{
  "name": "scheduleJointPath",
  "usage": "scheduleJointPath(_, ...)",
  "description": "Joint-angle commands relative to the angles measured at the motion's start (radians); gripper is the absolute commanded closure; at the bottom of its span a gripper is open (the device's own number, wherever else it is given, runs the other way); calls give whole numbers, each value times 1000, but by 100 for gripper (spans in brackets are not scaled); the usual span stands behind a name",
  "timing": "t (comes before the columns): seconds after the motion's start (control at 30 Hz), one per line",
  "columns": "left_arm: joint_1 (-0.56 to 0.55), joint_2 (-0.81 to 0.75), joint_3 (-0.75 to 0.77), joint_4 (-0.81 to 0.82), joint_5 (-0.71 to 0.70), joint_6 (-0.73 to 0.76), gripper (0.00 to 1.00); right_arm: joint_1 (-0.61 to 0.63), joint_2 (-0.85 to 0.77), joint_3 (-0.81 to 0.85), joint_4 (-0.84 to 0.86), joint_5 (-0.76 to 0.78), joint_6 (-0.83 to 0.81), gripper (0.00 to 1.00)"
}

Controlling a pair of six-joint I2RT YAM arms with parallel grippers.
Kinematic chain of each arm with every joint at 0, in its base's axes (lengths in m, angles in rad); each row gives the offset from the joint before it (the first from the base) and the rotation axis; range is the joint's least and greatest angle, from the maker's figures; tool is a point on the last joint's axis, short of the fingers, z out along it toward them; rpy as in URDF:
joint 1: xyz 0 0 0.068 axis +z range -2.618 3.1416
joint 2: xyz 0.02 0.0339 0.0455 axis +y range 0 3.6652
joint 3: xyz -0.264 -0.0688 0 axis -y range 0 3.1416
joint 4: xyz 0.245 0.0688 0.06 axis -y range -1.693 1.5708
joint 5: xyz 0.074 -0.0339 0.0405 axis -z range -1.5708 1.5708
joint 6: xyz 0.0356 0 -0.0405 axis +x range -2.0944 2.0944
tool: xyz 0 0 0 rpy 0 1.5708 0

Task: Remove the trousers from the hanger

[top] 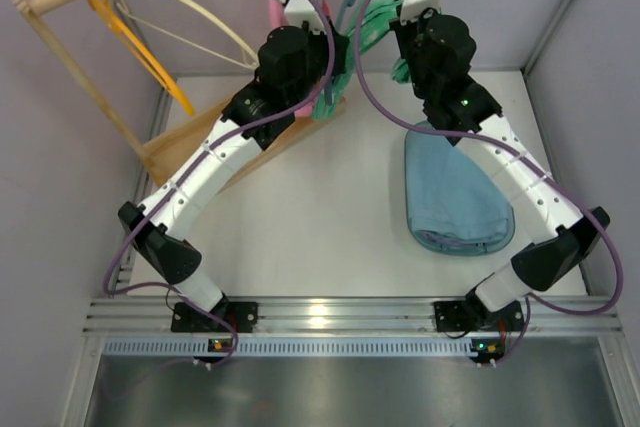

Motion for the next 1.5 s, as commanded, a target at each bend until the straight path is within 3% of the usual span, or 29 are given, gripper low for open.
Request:
scheduleJointPath(0.0,14,-32,-22,51,-98,-23,100,5,-78,92,270,79,9,100)
scheduleJointPath(0.27,14,-39,-126,50,-90,-77,100,5,-96,110,515,193,-94,100)
scheduleJointPath(0.57,14,-75,-296,83,-126,-103,100,4,-4,352,620,207,-278,100)
scheduleJointPath(0.7,16,-75,-321,91,-147,-97,100,-8,-21,360,627,200,-289,100)
scheduleJointPath(0.83,23,-81,-333,108,-146,-83,100,-41,-93,259,566,199,-286,100)
scheduleJointPath(1.03,46,-96,-338,120,-121,-63,100,-180,-304,-23,399,226,-108,100)
scheduleJointPath(1.17,71,-102,-347,126,-90,-69,100,-199,-412,-198,351,216,-166,100)
scheduleJointPath(1.47,77,-108,-371,145,-40,-68,100,-202,-539,-305,314,226,-275,100)
